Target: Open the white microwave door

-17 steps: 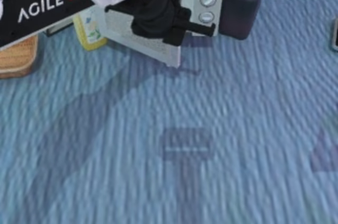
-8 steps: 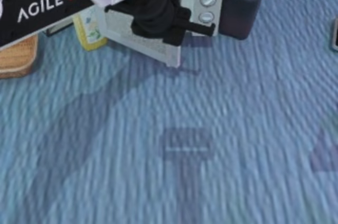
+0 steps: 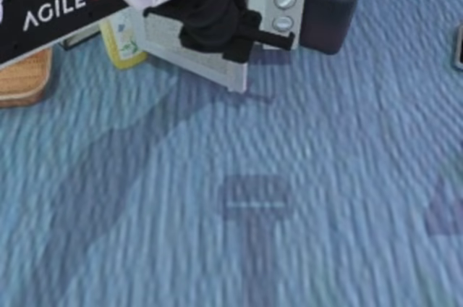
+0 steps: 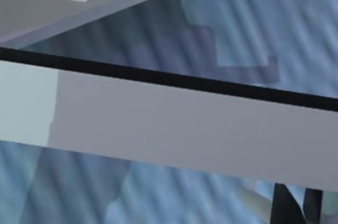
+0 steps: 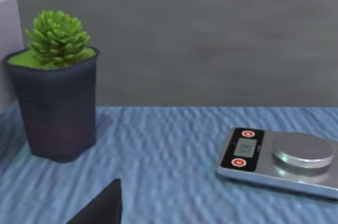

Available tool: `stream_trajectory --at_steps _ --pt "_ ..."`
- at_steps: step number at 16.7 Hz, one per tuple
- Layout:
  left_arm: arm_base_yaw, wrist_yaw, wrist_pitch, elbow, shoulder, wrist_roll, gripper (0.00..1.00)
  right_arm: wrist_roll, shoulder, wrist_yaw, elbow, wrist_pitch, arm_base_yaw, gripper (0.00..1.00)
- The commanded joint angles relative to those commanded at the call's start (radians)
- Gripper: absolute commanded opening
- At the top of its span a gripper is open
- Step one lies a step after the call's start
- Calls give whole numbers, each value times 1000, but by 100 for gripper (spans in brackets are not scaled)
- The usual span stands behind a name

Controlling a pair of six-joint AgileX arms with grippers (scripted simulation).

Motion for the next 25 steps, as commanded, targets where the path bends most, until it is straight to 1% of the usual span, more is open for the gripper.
stream_trajectory --at_steps 7,25 --pt "38 66 43 -115 -86 128 0 0 0 0 0 0 0 100" --pt "39 67 43 -117 -87 130 0 0 0 0 0 0 0 100"
